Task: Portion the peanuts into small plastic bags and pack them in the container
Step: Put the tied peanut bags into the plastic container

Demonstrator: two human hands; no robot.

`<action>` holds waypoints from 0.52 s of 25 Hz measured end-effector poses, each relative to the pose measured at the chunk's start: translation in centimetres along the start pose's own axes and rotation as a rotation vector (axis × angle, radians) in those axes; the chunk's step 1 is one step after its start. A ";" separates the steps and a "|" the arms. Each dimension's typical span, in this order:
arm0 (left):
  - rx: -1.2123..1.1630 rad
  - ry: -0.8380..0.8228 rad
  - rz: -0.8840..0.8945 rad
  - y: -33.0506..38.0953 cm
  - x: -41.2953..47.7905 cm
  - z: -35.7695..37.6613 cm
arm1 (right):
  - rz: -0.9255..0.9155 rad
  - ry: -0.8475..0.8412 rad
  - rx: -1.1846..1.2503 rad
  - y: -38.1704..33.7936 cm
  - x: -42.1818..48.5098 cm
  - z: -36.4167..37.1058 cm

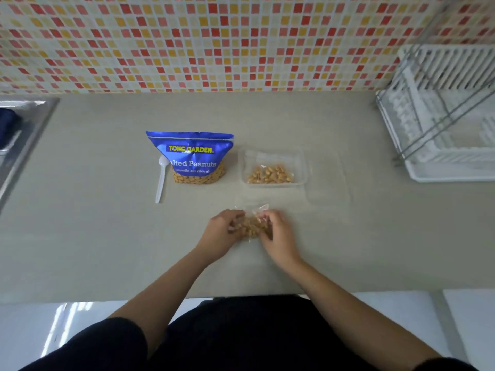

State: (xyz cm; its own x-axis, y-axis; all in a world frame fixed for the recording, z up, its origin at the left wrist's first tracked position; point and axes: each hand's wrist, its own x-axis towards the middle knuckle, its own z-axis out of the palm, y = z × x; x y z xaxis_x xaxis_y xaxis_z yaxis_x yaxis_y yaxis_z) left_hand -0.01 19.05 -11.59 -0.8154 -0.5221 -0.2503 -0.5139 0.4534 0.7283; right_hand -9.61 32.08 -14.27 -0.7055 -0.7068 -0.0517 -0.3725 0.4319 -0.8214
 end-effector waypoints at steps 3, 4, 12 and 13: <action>-0.071 0.067 0.069 2.6 1.3 0.0 | 0.003 0.077 0.070 0.2 1.0 -3.1; -0.113 0.109 0.070 3.6 2.2 -0.3 | 0.004 0.118 0.078 0.0 1.9 -4.3; -0.035 0.086 -0.171 8.2 10.8 -1.5 | 0.133 -0.058 -0.258 -1.3 12.2 -7.8; 0.012 0.046 -0.183 8.4 11.1 -1.2 | 0.147 -0.124 -0.322 -1.2 12.7 -7.6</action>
State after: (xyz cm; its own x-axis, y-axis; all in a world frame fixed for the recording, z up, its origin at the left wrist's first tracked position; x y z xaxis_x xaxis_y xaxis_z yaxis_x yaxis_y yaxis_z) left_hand -13.03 16.15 -7.48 -0.6950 -0.6289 -0.3486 -0.6560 0.3562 0.6654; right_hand -22.70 26.88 -9.61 -0.6947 -0.6779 -0.2403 -0.4569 0.6740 -0.5806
